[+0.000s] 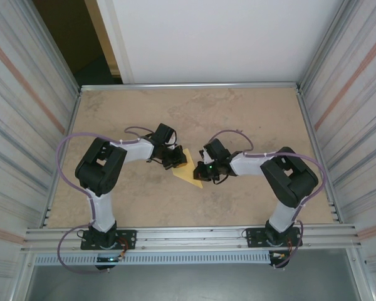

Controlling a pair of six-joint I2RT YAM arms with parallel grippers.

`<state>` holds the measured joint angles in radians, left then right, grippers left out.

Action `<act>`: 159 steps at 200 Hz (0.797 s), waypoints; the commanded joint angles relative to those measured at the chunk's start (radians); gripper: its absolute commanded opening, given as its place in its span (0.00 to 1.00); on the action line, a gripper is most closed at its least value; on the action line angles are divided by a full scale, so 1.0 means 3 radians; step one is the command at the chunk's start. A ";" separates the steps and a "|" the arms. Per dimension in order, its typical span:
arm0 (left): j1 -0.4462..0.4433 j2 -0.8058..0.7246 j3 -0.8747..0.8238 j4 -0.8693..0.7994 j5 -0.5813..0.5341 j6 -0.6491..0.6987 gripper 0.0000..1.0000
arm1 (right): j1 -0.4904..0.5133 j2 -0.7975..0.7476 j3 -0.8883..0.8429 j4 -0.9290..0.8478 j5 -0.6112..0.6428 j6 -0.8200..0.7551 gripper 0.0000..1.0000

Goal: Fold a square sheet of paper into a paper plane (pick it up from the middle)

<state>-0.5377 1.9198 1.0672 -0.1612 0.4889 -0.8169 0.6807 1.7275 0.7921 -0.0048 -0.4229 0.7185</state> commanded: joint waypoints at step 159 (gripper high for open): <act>0.0224 -0.0762 -0.0026 0.0056 0.0248 0.0002 0.24 | -0.0343 -0.0890 -0.0017 -0.0184 0.0327 0.0087 0.44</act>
<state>-0.5129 1.8202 1.1080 -0.2062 0.5327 -0.7849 0.5964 1.3853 0.7322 -0.0673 -0.3195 0.7551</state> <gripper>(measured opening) 0.221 0.422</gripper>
